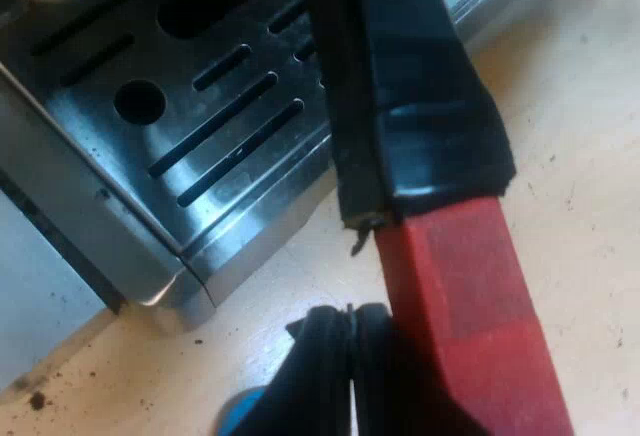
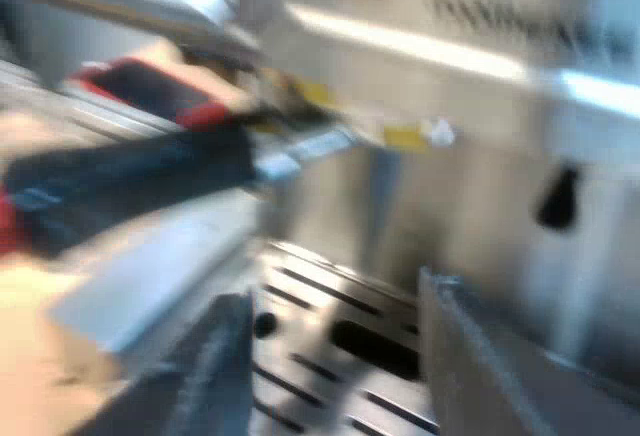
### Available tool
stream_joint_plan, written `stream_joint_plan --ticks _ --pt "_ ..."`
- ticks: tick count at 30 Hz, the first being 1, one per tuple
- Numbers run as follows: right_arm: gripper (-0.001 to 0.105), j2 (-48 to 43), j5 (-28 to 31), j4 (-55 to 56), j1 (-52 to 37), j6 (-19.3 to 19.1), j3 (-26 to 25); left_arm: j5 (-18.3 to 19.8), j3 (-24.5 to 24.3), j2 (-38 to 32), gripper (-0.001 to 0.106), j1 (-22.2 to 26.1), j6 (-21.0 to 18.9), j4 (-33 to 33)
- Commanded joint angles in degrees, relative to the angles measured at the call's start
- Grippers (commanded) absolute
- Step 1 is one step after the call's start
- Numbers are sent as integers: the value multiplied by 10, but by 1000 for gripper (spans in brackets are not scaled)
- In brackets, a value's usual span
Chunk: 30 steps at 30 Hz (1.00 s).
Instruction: Put the handle in the coffee machine
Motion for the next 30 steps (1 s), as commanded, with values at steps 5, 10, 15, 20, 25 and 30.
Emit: stream_joint_plan --ticks 5,10,15,20,25,30 --pt "75 -112 -75 123 1 -2 -3 68 -3 -10 0 -59 -18 -4" --pt "75 -185 -80 213 1 18 -4 68 -3 -10 0 -115 -52 -41" --pt "75 -247 -80 278 1 34 -4 68 -3 -10 0 -168 -60 -89" --pt "75 -275 -80 323 1 51 -4 73 -3 -10 0 -208 -60 -178" --pt "75 -279 -80 340 1 53 -4 71 -4 -10 0 -228 -69 -210" --pt "75 -279 -80 346 1 59 -4 47 -4 -12 0 -191 -68 -88"
